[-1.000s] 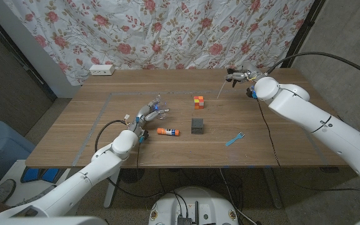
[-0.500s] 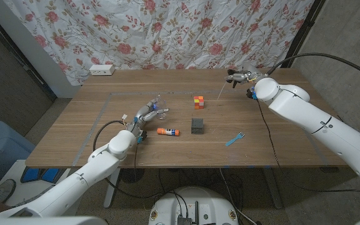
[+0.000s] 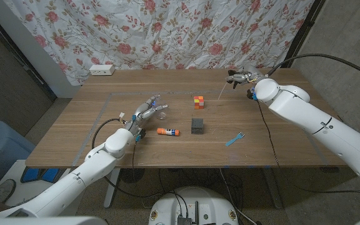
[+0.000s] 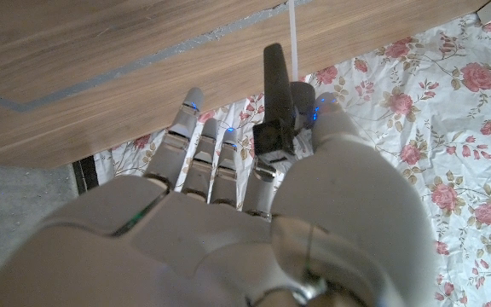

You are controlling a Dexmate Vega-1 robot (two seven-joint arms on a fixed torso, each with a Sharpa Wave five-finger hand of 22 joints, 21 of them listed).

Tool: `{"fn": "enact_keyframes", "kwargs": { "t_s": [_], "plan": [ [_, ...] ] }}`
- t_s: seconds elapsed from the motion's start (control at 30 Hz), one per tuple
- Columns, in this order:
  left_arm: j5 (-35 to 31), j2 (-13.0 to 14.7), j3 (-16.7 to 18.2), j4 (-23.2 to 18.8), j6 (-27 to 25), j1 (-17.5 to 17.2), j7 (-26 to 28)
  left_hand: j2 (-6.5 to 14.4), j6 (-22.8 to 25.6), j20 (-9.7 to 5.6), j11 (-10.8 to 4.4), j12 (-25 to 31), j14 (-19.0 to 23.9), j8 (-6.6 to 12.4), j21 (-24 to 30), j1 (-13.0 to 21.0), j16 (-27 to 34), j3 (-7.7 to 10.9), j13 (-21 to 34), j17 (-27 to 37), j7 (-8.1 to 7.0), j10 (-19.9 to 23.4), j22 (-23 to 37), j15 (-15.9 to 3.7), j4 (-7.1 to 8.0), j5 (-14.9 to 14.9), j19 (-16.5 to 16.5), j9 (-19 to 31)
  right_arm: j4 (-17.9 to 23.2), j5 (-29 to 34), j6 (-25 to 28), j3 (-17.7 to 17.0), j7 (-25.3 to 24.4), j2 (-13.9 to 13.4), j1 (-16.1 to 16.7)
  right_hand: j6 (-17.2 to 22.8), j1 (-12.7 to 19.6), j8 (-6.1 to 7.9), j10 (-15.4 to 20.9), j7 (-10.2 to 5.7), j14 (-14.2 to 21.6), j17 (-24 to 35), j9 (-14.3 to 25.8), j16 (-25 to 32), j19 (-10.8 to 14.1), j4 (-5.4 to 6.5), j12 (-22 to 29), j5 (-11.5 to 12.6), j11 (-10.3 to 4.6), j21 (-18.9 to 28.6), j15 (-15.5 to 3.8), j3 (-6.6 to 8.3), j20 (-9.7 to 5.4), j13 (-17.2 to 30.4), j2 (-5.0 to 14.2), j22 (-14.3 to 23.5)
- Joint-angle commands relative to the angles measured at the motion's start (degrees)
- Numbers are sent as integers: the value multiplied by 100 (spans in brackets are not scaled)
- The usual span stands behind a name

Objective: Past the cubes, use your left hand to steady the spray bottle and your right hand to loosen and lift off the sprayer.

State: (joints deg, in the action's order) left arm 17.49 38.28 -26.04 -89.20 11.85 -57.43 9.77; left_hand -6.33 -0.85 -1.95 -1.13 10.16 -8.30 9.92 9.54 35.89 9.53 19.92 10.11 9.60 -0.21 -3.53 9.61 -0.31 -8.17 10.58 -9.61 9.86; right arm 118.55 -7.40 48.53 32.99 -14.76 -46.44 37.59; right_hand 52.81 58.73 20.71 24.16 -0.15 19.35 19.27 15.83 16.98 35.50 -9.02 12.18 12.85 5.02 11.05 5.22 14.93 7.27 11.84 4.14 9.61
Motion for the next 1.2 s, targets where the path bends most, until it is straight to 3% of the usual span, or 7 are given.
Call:
{"fn": "enact_keyframes", "kwargs": {
  "t_s": [0.03,0.7,1.2],
  "plan": [
    [170,57,141,-151,207,-103,-121,2,-72,-230,-4,2,-94,13,10,-90,12,-15,14,15,8,-96,1,15,10,-16,-155,16,96,-38,88,-45,-85,-10,64,191,-2,47,41,-177,13,34,30,49,27,-4,-23,40,-21,-5,-27,-11,-18,31,45,12],
    [571,-141,412,-46,812,-328,-188,51,-106,-197,18,31,-113,26,61,-231,48,-31,7,14,15,-159,1,32,40,-22,-173,15,48,23,-100,-65,-114,-142,167,199,-17,47,54,-179,21,40,21,54,-12,-2,-20,41,-10,-17,-28,-28,-39,31,34,12],
    [850,-317,564,101,1058,-406,-221,129,-14,-156,39,70,-88,63,93,-360,66,-39,3,13,21,-109,3,51,80,-33,-129,14,-332,185,-404,45,-6,-156,109,227,-48,57,64,-204,36,43,17,60,-12,9,-19,31,-37,-12,-27,-49,-73,32,20,12]
  ]
}}
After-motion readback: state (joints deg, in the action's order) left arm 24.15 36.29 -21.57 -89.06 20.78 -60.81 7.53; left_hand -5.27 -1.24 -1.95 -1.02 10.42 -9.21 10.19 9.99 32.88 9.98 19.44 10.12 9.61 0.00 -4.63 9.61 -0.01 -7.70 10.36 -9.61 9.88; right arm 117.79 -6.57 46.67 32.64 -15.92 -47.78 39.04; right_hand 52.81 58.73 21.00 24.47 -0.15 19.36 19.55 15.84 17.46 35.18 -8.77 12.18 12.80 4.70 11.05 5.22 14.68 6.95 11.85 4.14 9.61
